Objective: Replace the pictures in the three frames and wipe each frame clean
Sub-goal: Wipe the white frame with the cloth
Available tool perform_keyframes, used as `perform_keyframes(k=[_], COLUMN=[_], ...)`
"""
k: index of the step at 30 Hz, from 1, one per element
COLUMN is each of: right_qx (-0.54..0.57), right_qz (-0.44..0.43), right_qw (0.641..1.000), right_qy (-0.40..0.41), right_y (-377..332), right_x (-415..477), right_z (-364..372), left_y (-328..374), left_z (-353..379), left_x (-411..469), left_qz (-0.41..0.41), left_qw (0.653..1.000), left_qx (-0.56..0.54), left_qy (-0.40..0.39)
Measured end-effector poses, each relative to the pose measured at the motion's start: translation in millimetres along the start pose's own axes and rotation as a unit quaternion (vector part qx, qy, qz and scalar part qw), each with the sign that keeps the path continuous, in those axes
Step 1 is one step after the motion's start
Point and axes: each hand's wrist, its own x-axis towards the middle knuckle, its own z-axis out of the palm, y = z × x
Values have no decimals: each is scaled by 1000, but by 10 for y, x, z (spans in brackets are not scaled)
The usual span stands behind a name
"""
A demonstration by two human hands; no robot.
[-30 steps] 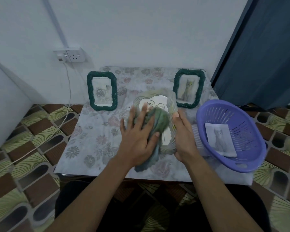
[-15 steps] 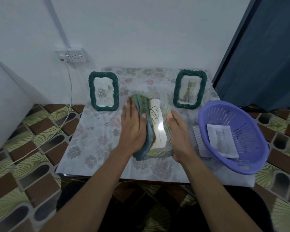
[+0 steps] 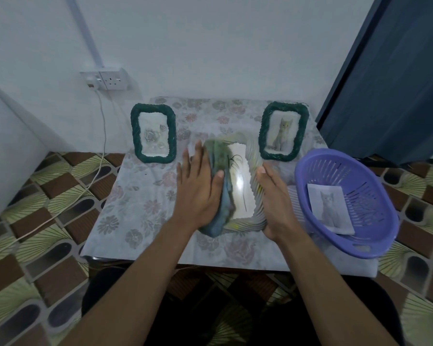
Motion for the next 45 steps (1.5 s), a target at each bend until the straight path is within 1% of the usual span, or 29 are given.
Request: perform_keyframes(k=[3, 6, 9, 11, 13, 16, 19, 23, 27, 29, 32, 35, 39, 41, 43, 45], right_qx=[10, 9, 8, 18, 24, 26, 26, 33, 40, 38, 38, 27, 13, 6, 3, 2], right_qz=[25, 33, 31, 27, 18, 7, 10, -5, -8, 1, 25, 57, 85, 92, 93, 100], right_qw=[1000, 999, 999, 999, 1000, 1000, 999, 999, 998, 998, 999, 998, 996, 995, 995, 994], right_qy=[-4, -5, -2, -4, 3, 5, 23, 41, 50, 41, 25, 15, -27, -34, -38, -41], right_y=[18, 34, 30, 41, 64, 106, 106, 128, 154, 164, 118, 73, 141, 157, 144, 115], right_x=[-5, 5, 0, 10, 16, 55, 92, 178, 235, 216, 151, 101, 90, 88, 82, 74], right_z=[-14, -18, -2, -15, -16, -60, -75, -136, -201, -207, -166, -100, -91, -93, -100, -127], left_y=[-64, -1, 30, 15, 24, 46, 57, 135, 88, 19, -40, -54, -95, -120, -131, -152], left_z=[-76, -120, -107, -55, -11, 68, 137, 169, 93, 53, 23, -25, -123, -167, -207, -255], left_x=[222, 265, 185, 117, 26, -120, -245, -404, -488, -457, -347, -178, 72, 144, 166, 182], left_qz=[-22, -64, -100, -106, -107, -78, -12, 51, 124, 132, 98, 45, -32, -47, -54, -66], left_qw=[999, 990, 971, 967, 969, 979, 993, 993, 987, 988, 994, 996, 990, 981, 977, 977], left_qx=[-23, -121, -214, -230, -224, -181, -96, -50, -33, -27, -28, -72, -128, -171, -179, -182], left_qy=[30, 31, 37, 25, -5, -42, -62, -93, -97, -79, -42, -7, 45, 76, 98, 88])
